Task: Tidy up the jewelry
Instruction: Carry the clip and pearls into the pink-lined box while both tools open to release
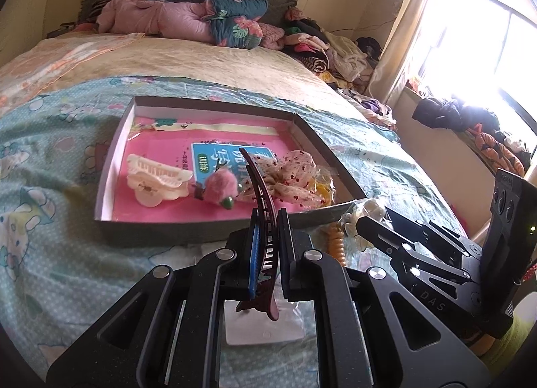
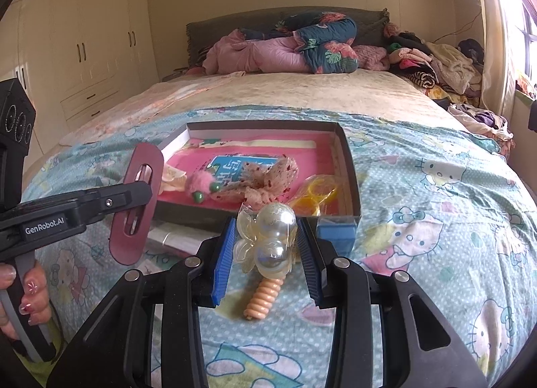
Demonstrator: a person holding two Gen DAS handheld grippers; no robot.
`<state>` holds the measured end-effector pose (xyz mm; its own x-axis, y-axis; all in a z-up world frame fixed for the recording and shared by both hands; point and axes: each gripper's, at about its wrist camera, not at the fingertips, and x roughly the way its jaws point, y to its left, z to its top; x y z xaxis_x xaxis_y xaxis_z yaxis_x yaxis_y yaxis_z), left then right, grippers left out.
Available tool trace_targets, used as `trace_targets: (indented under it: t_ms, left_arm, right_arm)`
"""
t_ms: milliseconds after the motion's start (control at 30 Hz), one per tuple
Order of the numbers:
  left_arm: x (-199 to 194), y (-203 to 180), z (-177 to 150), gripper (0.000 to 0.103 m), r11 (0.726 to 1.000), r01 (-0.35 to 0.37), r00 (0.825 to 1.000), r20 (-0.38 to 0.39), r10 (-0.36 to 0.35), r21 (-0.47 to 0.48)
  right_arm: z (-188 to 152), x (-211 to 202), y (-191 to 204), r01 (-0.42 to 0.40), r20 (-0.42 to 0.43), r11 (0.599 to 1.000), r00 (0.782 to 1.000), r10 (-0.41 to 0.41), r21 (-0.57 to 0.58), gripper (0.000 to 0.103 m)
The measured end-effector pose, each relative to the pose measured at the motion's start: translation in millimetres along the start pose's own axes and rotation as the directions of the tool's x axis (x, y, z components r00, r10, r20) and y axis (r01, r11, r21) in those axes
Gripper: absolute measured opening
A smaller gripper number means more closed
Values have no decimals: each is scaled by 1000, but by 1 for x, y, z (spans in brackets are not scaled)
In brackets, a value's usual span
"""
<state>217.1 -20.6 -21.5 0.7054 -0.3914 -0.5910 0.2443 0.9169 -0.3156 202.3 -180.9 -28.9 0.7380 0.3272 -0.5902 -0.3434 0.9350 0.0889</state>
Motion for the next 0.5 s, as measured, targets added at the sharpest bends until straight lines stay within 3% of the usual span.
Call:
trace_targets:
  t_ms: [500]
  left_arm:
    - [38,-2,27,4,1000,-24,1000,-16,24,18]
  right_arm:
    - [39,20,-23,37,40,999,999,-37,-2,35]
